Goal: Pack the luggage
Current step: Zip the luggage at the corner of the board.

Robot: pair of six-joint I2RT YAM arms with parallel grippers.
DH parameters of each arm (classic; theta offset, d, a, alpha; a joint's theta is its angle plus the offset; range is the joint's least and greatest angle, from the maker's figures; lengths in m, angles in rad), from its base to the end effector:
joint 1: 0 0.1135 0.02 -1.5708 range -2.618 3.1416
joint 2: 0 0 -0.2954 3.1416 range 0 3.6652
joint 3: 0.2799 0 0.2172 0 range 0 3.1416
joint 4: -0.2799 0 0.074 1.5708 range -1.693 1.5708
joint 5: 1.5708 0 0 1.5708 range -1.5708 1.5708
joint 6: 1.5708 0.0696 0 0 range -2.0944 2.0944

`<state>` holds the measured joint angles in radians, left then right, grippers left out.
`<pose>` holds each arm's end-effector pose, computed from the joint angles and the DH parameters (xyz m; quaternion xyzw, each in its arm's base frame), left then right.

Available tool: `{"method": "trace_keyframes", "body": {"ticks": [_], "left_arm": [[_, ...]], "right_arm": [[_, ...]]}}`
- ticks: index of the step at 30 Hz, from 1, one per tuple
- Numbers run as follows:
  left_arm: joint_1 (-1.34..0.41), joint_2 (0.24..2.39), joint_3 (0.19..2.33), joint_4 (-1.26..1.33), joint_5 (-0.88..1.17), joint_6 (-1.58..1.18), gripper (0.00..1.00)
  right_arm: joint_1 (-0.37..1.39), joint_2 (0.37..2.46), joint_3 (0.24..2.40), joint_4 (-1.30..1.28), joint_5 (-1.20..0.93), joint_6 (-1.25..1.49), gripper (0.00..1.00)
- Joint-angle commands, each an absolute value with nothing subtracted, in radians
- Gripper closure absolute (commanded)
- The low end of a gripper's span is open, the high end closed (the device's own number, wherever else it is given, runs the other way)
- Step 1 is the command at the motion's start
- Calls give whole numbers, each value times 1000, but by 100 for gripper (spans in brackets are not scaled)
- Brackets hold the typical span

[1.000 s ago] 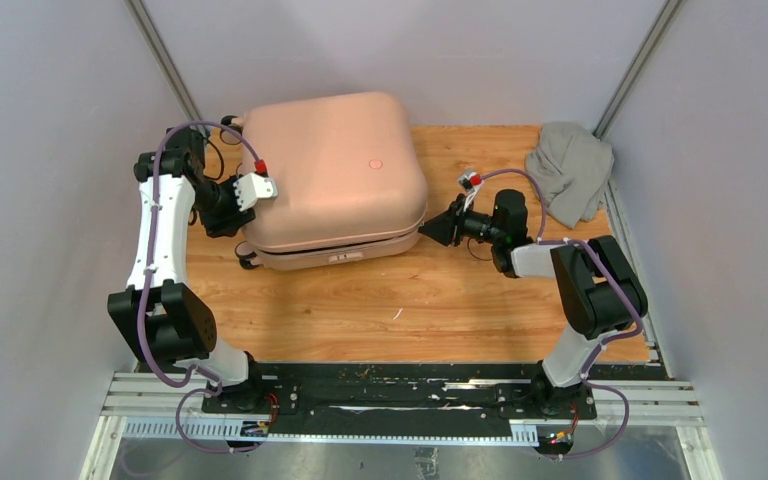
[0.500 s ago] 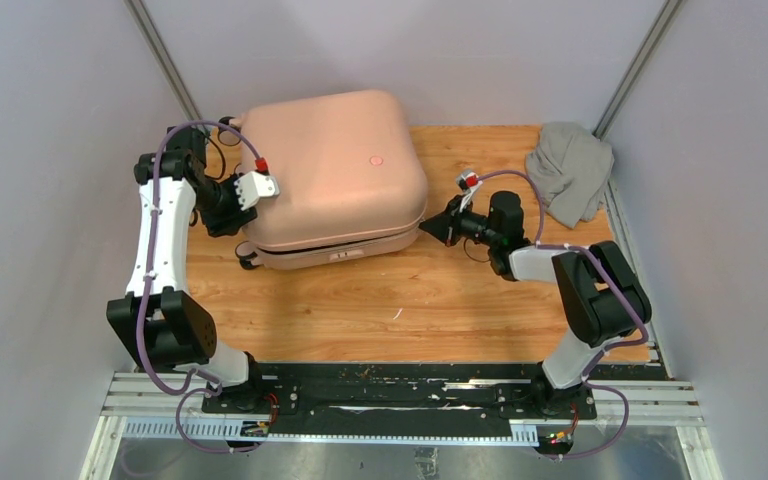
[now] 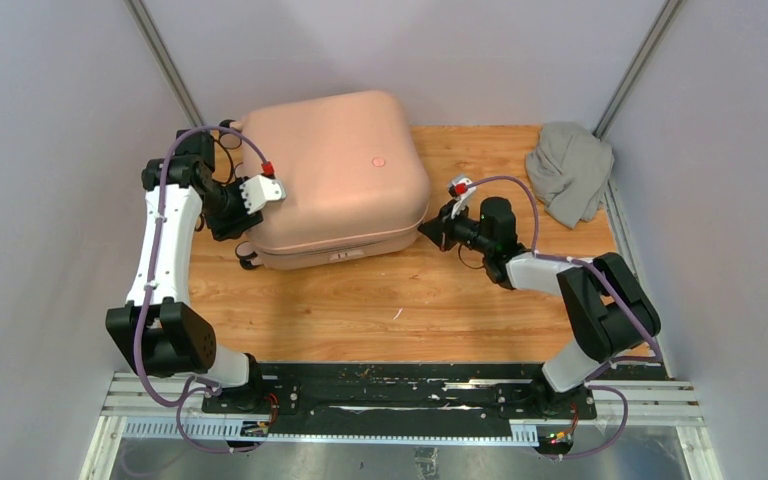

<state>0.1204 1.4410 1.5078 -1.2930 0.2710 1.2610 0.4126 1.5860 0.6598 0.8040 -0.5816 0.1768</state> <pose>0.2342 0.0096 0.3475 0.5465 0.8092 0.0056 0.2157 0.2861 0.1670 0.2620 -0.2731 0.6902 0.3899 0.5451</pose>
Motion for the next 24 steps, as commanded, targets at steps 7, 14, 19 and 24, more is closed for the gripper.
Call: {"method": "trace_keyframes", "body": {"ticks": [7,14,19,24], "left_arm": [[64,1379,1545,-1246,414,1132,100],[66,1455,1728,-1244,390,1011,100],[65,1471,1760,-1241,390,990,100],[66,1449,1701,-1241,403,996,100]], "right_arm": [[597,1522,664,775,-651,120,100],[593,1457,613,720,-653,94,100],[575,1461,620,719,-675,114,100],[604,1493,633,767,-667,143,100]]}}
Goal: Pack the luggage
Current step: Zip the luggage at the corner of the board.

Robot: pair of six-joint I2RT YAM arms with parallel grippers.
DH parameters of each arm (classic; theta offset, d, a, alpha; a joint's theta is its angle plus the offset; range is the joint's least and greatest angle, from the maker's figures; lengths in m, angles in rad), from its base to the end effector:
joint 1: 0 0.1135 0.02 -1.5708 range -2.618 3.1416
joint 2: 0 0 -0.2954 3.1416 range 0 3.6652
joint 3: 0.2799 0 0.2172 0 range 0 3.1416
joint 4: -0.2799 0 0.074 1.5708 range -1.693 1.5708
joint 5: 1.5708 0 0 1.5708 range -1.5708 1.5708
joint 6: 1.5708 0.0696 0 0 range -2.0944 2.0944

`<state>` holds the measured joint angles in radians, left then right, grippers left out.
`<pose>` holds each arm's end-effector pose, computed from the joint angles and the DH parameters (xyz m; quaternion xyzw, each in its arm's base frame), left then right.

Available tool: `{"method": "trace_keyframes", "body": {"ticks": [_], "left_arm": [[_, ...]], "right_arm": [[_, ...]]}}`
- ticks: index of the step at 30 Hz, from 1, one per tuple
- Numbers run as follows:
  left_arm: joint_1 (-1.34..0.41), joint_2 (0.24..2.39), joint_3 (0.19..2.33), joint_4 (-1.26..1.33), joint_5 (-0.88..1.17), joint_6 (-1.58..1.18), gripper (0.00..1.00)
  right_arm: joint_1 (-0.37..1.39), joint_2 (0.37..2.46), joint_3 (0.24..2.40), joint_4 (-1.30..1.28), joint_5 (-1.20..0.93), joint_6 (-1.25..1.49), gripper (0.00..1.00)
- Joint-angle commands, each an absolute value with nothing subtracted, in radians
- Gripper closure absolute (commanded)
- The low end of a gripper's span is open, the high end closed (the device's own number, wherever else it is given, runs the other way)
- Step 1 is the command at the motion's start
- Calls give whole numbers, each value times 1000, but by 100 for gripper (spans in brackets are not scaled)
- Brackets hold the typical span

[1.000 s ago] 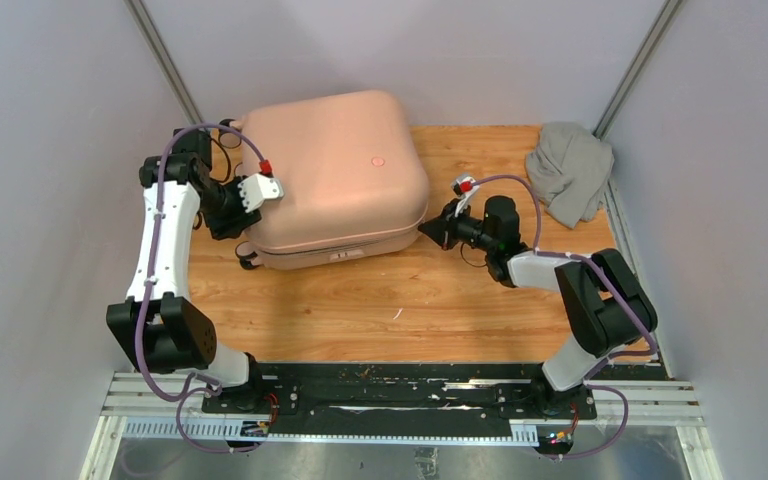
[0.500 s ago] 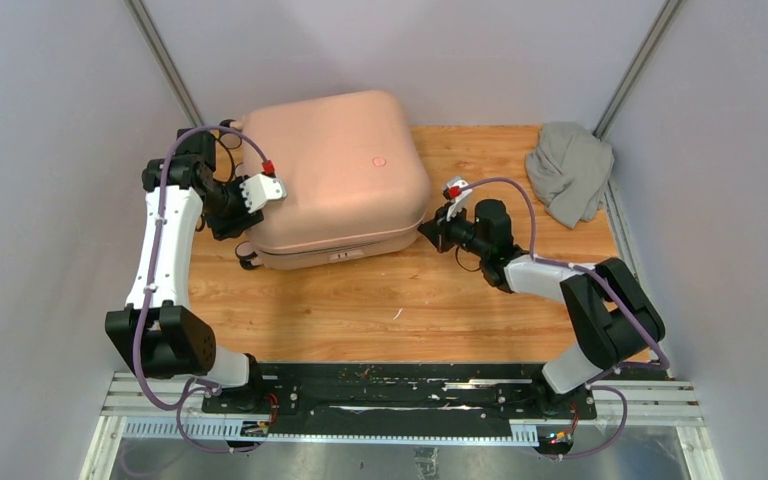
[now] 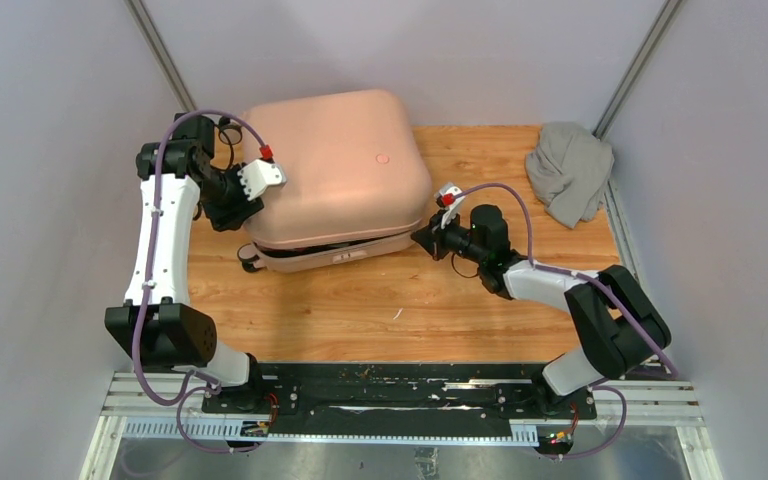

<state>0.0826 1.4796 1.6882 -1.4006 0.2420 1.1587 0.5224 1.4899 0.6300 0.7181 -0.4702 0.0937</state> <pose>0.2378 0.0030 0.3781 0.5191 0.8255 0.0122 0.2210 0.2551 0.1832 0.2697 -0.3054 0.6854 0.3609 0.5539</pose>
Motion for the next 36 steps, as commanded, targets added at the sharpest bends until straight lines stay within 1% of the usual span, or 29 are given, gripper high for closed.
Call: {"method": "trace_keyframes", "body": {"ticks": [1,14,22,26,30,33,34,36], "left_arm": [[66,1443,1686,-1241,410,996,100],[29,1389,1575,-1241,470,981,100],[-61,1313,1478,-1241,481,941,100],[-77,1269,1401,-1242,489,918,100],[-78,1216,1311,-1241,494,926,100],[-78,1191,1260,-1241,496,928,100],[-78,1183,1249,-1241,502,929,100],[-78,1176,1239,-1241,520,923,100]], "right_arm": [[621,1502,643,767,-659,143,100],[843,1630,765,841,-518,202,100],[959,1719,889,811,-484,203,100],[1005,1754,945,776,-486,198,100],[1045,1757,974,736,-472,187,100],[1029,1702,919,727,-412,196,100],[1007,1677,896,721,-402,207,98],[939,1621,829,720,-411,255,88]]}}
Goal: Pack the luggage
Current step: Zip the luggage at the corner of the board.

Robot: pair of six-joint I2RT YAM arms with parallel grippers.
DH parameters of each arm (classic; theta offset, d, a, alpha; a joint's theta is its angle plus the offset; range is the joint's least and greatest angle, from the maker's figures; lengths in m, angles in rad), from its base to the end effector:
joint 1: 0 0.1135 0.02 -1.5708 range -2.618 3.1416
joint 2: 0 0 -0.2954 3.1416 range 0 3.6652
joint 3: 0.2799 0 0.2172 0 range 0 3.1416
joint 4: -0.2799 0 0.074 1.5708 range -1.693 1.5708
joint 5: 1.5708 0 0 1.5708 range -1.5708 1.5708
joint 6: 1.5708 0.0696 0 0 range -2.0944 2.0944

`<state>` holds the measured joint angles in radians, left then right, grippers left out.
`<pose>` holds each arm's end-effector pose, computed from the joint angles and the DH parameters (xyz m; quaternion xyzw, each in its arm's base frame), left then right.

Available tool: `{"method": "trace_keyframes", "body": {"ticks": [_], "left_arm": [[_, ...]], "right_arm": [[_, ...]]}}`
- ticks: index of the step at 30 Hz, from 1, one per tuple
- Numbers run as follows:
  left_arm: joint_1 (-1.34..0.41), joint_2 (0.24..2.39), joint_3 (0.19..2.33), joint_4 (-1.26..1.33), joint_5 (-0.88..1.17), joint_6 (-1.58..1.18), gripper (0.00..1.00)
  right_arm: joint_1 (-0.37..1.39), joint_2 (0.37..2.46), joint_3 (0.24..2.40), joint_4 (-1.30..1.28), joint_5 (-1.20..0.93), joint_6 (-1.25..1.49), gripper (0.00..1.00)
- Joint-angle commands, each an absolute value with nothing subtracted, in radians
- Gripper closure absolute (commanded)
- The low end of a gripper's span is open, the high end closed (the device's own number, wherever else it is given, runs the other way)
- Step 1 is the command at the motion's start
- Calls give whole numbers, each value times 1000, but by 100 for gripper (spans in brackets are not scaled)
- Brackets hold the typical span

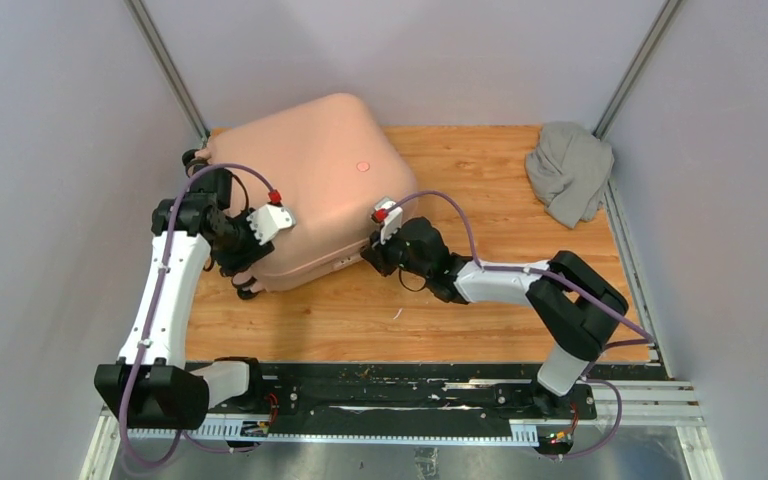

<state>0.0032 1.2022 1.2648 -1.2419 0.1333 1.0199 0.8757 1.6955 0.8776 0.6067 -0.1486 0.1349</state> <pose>0.1727 -0.0087 0.3298 0.4877 0.8487 0.0380 0.2012 0.2373 0.3007 0.2654 -0.3242 0.7061 0.3540 0.5206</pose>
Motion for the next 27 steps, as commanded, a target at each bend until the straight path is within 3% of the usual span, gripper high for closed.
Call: {"method": "trace_keyframes", "body": {"ticks": [1,7,10,11,15,20,27], "left_arm": [[-78,1174,1238,-1241,531,916,100],[-114,1171,1257,-1239,617,838,100],[-123,1179,1288,-1238,646,799,100],[-123,1183,1298,-1238,646,795,100],[-123,1195,1313,-1238,619,797,100],[-123,1192,1313,-1236,596,805,100],[-124,1198,1336,-1236,592,801,100]], "right_arm": [[899,1596,796,729,-432,275,84],[648,1450,671,662,-556,318,60],[599,1369,645,592,-545,274,32],[593,1354,646,557,-532,249,28],[544,1353,656,518,-533,229,25],[513,1464,723,554,-648,239,30],[515,1583,740,720,-652,310,32]]}}
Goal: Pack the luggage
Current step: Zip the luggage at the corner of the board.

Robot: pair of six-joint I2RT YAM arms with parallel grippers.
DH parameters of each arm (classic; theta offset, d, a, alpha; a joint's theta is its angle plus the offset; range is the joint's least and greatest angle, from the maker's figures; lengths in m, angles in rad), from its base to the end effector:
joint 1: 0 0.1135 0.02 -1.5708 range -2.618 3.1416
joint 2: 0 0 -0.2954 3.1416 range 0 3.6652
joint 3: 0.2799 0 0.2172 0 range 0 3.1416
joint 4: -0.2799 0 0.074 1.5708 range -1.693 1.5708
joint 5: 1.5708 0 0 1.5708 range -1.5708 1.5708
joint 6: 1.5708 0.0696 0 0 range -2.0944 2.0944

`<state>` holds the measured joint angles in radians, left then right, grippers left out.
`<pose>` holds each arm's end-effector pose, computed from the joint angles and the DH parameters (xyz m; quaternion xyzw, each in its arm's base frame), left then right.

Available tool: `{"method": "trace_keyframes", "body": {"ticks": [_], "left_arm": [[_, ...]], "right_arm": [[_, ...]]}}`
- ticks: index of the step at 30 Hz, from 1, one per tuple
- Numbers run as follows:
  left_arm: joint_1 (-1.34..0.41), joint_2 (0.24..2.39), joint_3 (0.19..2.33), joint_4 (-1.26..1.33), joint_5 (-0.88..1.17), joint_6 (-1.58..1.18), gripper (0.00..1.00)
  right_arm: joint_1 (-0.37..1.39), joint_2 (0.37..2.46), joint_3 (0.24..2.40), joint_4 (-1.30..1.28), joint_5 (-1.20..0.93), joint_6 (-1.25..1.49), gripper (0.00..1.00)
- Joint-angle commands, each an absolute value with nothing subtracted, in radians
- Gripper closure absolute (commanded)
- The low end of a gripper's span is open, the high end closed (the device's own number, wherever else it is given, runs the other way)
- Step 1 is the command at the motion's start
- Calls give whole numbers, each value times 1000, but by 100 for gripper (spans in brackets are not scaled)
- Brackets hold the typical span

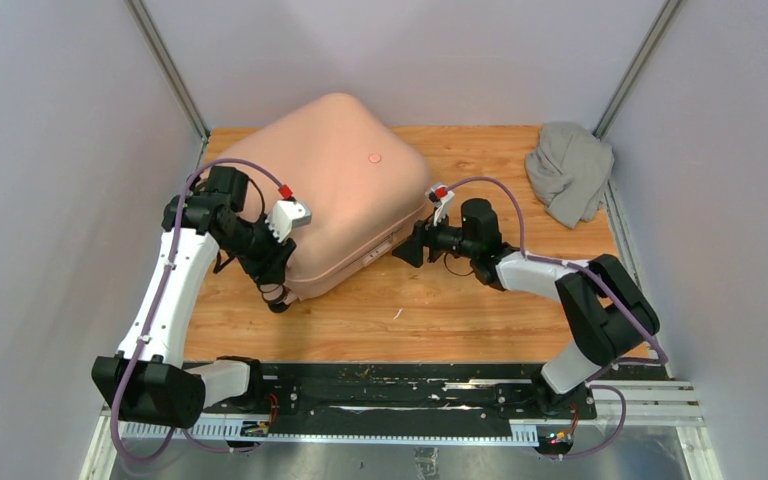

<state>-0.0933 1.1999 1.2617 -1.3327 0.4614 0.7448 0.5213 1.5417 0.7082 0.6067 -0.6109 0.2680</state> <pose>0.1543 -0.0456 0.3314 0.4229 0.8654 -0.1677 0.2101 0.2609 0.1959 0.2651 -0.2800 0.7167 0.4455 0.4576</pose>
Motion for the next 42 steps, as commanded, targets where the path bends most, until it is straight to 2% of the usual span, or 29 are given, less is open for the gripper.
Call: {"method": "trace_keyframes", "body": {"ticks": [1,10,12,15,21,28,32,36,42], "left_arm": [[-126,1199,1340,-1236,591,801,100],[-140,1204,1355,-1236,583,793,100],[-143,1201,1353,-1236,580,792,100],[-147,1199,1354,-1236,580,789,100],[-153,1200,1355,-1236,572,791,100],[-155,1197,1359,-1236,571,789,100],[-156,1190,1355,-1237,568,791,100],[-156,1185,1355,-1236,567,786,100],[-156,1188,1355,-1235,578,778,100]], "right_arm": [[515,1594,742,739,-652,318,32],[515,1711,798,813,-672,351,32],[515,1732,805,838,-674,366,35],[515,1757,804,891,-670,391,46],[509,1742,756,995,-603,426,74],[499,1727,762,1025,-620,472,76],[498,1724,762,1041,-620,487,99],[497,1680,757,956,-609,433,100],[500,1583,781,647,-607,286,100]]}}
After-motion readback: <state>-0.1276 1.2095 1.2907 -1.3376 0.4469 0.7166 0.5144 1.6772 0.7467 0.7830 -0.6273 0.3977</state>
